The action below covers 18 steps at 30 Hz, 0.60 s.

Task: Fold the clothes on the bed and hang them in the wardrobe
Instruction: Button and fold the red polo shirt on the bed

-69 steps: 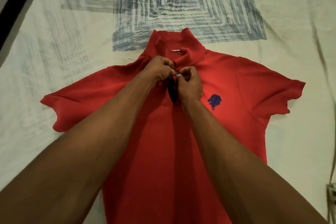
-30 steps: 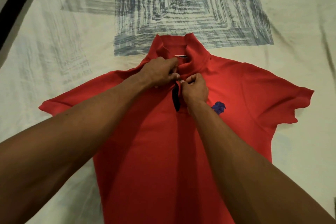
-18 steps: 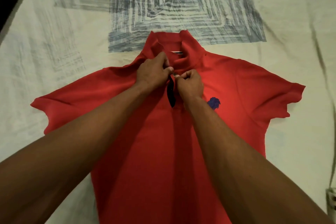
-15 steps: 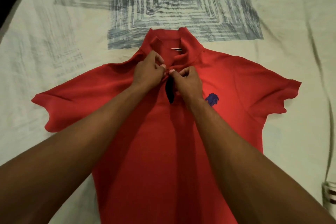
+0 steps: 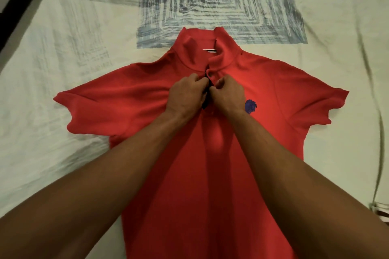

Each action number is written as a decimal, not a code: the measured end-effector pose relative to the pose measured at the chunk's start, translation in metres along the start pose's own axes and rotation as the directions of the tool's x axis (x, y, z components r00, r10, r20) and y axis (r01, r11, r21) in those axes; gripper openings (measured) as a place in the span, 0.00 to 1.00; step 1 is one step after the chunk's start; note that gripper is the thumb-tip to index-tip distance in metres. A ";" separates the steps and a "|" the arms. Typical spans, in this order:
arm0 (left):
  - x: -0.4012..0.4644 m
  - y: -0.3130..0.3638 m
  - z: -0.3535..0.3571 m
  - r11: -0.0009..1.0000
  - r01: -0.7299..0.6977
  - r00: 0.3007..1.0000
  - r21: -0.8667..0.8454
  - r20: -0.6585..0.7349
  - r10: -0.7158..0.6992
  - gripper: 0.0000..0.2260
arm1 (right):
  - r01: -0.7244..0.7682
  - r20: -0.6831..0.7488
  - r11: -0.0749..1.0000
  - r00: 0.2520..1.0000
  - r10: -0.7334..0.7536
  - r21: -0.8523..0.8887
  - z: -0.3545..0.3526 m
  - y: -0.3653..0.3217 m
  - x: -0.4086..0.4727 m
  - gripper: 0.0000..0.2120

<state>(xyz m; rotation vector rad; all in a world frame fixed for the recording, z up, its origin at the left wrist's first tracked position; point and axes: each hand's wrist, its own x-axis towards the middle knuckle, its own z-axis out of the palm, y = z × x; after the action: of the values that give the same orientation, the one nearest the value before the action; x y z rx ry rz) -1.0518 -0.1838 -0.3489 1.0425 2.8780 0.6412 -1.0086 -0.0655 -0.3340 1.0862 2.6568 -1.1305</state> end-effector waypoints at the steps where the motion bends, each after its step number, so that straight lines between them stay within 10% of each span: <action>1: -0.001 0.000 -0.001 1.000 -0.022 0.999 0.009 -0.027 0.022 0.08 | 0.012 0.008 1.000 1.000 -0.011 -0.017 0.000 0.000 -0.001 0.04; 13: 0.001 0.004 -0.004 0.993 -0.100 0.995 0.067 -0.012 0.101 0.09 | -0.040 0.071 0.999 0.997 0.038 0.023 0.000 0.004 -0.010 0.04; 18: -0.004 0.004 -0.002 0.977 -0.209 0.976 0.045 -0.059 0.212 0.12 | -0.165 0.096 0.938 0.985 0.143 0.304 0.003 0.005 -0.011 0.07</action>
<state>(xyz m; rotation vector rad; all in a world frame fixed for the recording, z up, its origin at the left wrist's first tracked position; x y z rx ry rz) -1.0467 -0.1843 -0.3464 1.3714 2.8673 0.6405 -0.9976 -0.0713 -0.3359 1.2464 2.3419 -1.5594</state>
